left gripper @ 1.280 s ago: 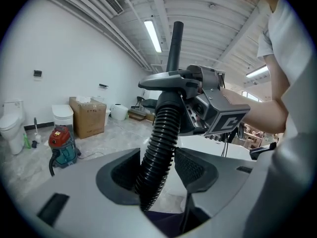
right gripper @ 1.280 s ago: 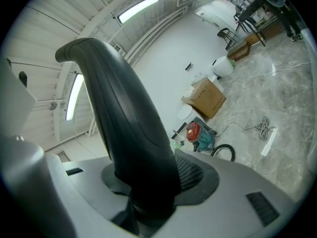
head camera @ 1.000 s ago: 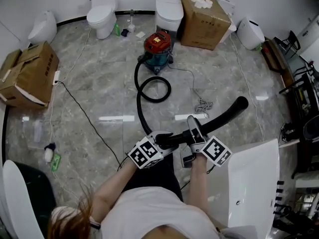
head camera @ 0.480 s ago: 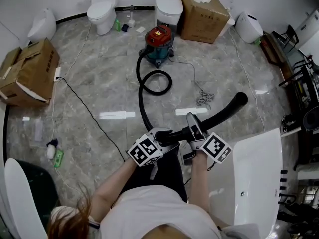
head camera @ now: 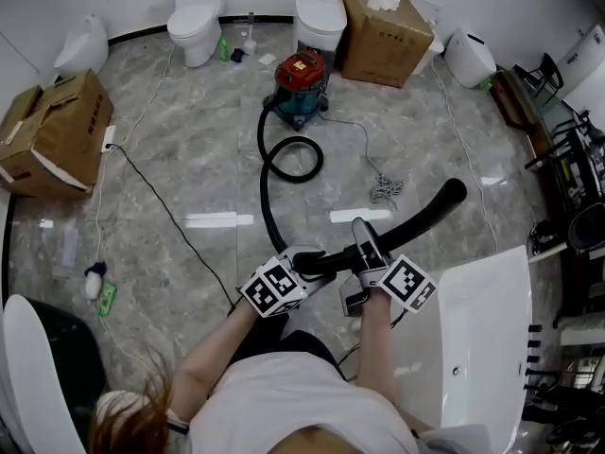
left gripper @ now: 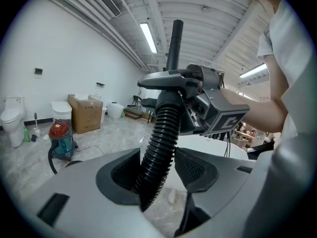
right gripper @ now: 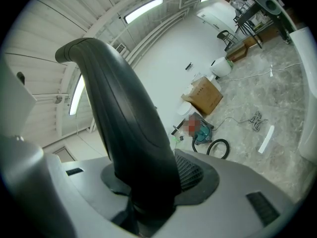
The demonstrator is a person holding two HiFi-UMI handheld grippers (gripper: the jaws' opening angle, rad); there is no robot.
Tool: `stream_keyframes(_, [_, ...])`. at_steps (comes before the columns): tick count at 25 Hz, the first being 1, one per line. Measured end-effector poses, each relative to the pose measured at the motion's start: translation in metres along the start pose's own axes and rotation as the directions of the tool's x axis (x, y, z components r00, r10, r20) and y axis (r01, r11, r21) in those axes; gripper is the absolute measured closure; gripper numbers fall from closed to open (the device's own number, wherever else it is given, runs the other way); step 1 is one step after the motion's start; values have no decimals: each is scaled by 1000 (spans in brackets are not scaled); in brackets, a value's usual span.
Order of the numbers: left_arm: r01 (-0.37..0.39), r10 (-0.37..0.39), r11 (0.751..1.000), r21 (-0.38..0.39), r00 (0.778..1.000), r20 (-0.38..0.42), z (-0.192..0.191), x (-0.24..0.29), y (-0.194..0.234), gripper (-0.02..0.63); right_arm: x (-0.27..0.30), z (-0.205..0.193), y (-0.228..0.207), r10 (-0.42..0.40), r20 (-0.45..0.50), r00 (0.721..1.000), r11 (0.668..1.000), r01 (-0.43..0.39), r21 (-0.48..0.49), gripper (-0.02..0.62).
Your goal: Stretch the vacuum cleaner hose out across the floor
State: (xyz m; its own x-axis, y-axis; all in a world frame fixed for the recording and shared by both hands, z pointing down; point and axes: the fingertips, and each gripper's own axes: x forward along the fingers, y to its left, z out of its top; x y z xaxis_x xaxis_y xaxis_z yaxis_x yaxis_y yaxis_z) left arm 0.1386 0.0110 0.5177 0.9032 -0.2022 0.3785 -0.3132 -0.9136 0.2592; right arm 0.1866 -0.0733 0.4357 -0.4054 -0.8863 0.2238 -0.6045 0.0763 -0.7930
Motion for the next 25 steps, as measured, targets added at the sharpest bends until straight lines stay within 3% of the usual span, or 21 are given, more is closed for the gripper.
stream_keyframes(7, [28, -28, 999, 21, 999, -19, -13, 0, -32, 405, -34, -12, -5, -1, 15, 1000, 1000, 1, 11, 407])
stream_keyframes(25, [32, -31, 999, 40, 999, -34, -80, -42, -201, 405, -198, -101, 12, 0, 29, 1000, 1000, -1, 10, 407])
